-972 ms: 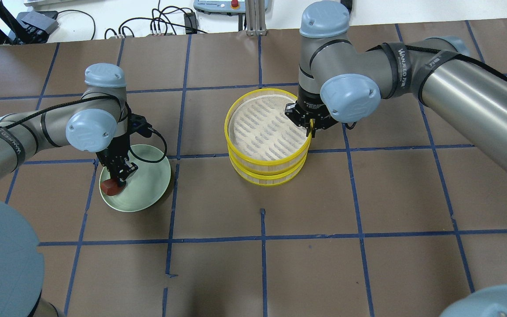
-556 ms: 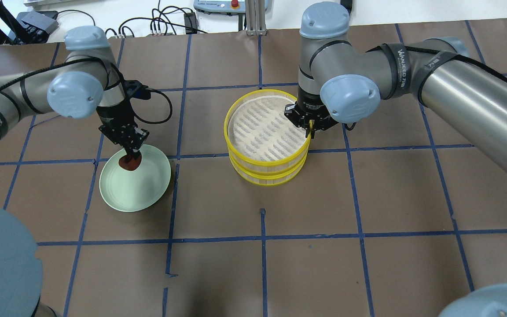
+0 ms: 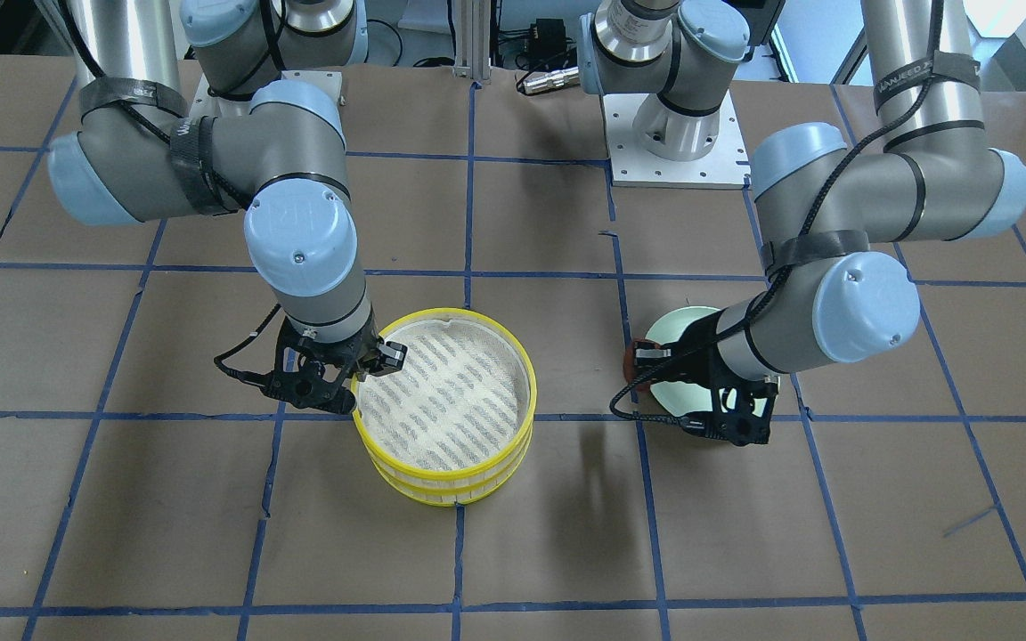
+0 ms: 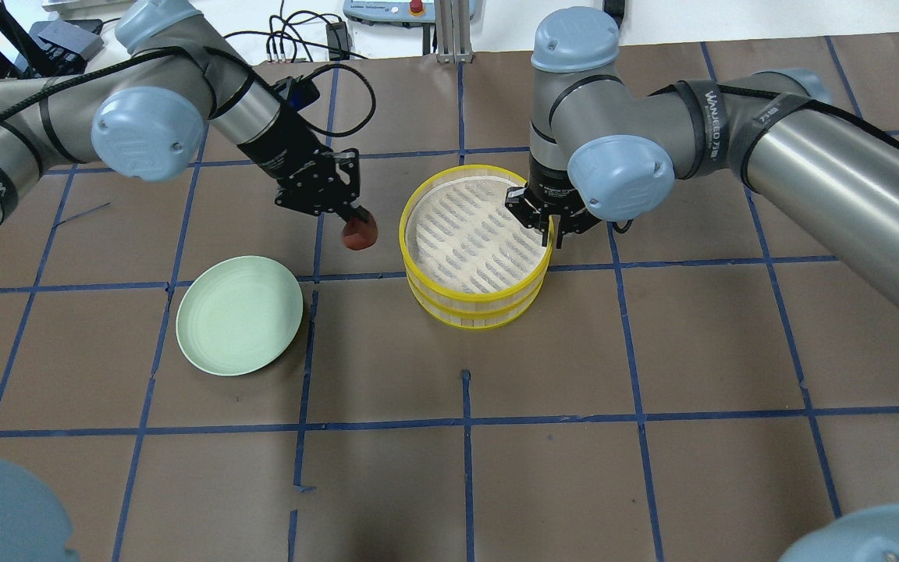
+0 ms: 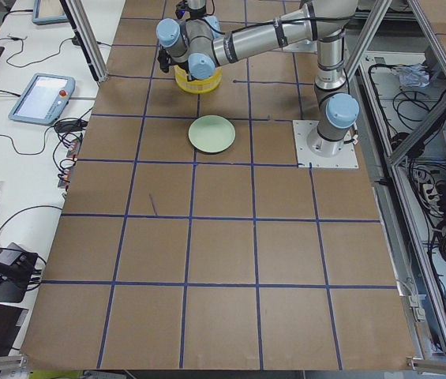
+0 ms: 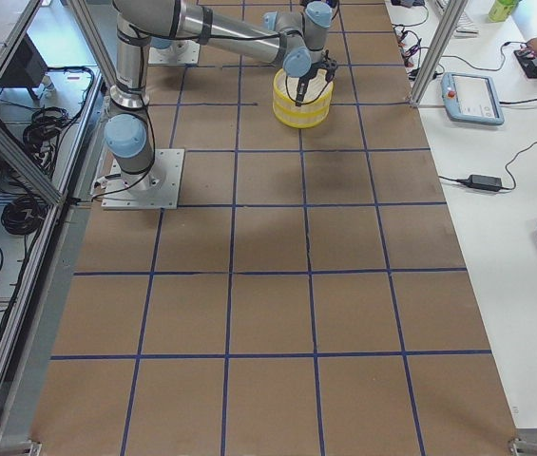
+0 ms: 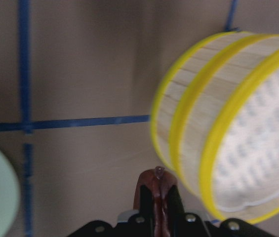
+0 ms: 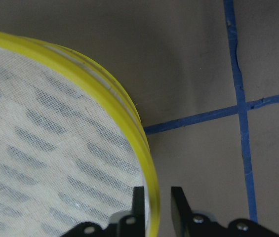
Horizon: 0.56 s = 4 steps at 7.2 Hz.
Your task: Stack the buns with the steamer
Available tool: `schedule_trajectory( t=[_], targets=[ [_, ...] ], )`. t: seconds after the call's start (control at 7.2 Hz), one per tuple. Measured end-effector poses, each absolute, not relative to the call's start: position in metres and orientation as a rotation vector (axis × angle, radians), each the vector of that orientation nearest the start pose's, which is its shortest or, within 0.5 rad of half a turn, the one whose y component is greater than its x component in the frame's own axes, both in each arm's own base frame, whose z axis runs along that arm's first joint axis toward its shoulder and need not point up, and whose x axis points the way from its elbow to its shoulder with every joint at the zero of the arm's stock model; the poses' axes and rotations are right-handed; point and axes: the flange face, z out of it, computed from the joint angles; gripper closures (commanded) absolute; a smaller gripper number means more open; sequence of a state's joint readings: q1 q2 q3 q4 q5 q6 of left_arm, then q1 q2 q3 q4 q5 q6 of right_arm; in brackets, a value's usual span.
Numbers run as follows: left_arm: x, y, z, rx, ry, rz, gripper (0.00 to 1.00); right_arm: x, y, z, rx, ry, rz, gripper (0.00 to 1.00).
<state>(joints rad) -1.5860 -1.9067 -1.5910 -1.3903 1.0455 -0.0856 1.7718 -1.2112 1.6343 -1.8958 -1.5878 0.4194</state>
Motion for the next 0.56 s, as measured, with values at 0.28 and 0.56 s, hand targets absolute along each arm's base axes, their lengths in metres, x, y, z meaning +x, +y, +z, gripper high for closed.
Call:
schedule_trajectory(
  t=[0.28,0.56],
  targets=[
    [-0.238,-0.58,0.335,0.161,-2.56,-0.201,0.0,0.212,-0.567,0.321,0.332,3.14,0.104,0.09],
    [-0.247,-0.582,0.349,0.17,-2.551,-0.141,0.0,0.14,-0.557,0.381,0.302,3.09,0.096,0.04]
  ],
)
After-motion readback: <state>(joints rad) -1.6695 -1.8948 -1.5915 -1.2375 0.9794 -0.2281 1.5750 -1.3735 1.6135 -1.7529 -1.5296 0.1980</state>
